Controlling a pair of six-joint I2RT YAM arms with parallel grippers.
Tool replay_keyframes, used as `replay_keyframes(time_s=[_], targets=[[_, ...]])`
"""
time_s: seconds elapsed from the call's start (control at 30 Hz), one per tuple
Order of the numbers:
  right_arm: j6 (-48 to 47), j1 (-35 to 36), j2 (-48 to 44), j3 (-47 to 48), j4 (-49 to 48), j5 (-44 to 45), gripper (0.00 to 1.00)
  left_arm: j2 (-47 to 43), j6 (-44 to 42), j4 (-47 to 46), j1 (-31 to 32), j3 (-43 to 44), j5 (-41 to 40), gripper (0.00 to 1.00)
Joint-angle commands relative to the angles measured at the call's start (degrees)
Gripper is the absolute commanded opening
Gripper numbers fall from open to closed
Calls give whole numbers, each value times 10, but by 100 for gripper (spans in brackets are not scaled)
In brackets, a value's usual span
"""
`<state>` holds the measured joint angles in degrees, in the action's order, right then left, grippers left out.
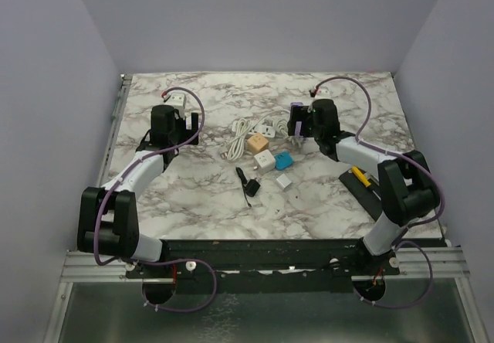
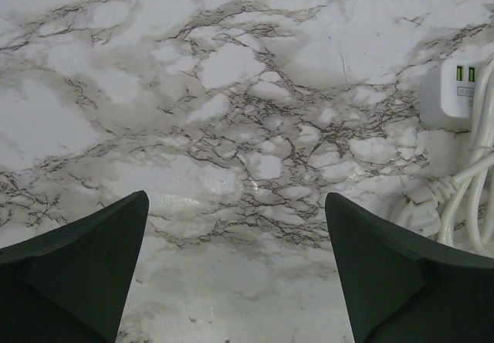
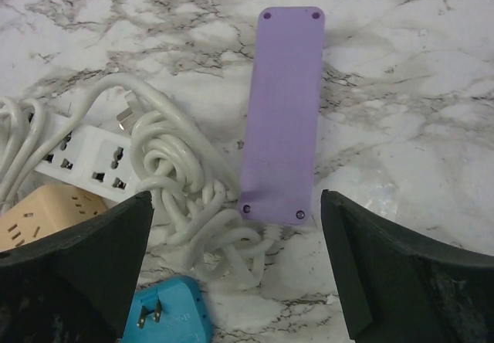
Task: Insert the plug
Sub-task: Pick up the socket from the center of the board.
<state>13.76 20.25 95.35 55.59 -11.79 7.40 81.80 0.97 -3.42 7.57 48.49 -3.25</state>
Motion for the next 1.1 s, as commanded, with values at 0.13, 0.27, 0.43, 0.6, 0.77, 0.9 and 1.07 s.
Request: replay_keyframes(time_s=[0.13,0.27,0.43,0.6,0.77,0.9,1.07], targets=[[-30,8,92,80,32,-11,88,-27,-24,62,1,4,32,94],[-46,8,133,113,42,-13,66,-34,-29,69,2,3,32,90],[-55,11,138,129,46,-21,16,-39,-38,77,5,2,32,81],[-74,22,96,123,47,-10,1,-38,-38,79,9,3,32,74],[-101,34,43,129,60,-5,1,-38,-32,83,17,8,32,72],[-121,47,-2,134,68,-4,1,-42,-29,87,22,12,32,72],[-154,70,-34,165,104,-14,1,-46,-28,95,25,16,48,74]])
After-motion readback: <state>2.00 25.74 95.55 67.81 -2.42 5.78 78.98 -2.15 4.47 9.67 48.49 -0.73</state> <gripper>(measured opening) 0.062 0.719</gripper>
